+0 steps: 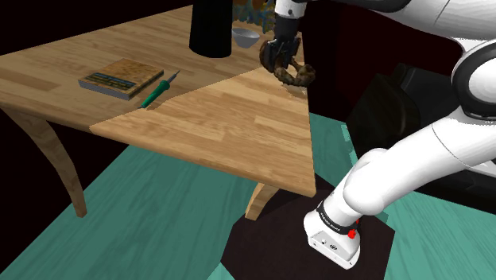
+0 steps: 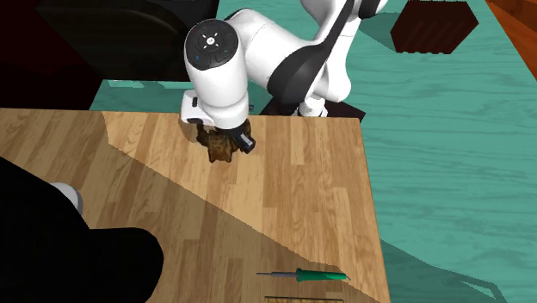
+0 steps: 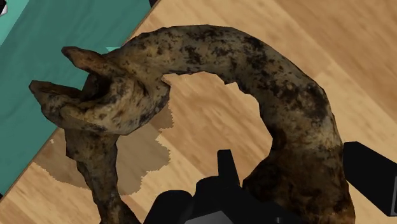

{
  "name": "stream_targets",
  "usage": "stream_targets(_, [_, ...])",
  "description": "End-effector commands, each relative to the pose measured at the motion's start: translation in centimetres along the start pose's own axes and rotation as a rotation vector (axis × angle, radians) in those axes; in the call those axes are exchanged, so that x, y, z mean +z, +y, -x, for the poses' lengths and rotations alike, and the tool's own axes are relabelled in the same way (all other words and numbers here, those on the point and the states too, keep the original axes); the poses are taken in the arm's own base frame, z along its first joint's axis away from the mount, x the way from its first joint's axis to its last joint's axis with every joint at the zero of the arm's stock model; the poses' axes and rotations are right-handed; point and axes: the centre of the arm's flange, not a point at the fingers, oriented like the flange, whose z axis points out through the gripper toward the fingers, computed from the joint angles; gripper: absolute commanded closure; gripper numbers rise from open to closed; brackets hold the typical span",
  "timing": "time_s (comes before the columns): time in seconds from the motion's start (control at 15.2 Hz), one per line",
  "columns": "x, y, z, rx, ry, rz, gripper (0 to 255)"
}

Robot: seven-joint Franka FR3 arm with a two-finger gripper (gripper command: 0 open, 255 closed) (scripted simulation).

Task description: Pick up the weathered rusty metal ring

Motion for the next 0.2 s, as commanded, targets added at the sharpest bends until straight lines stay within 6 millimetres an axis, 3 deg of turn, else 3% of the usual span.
stream_targets(0.0, [-1.09,0.14,0.1,0.0,0.001,0.0,255])
stream_targets(0.13, [-1.17,0.15,0.1,0.0,0.001,0.0,255])
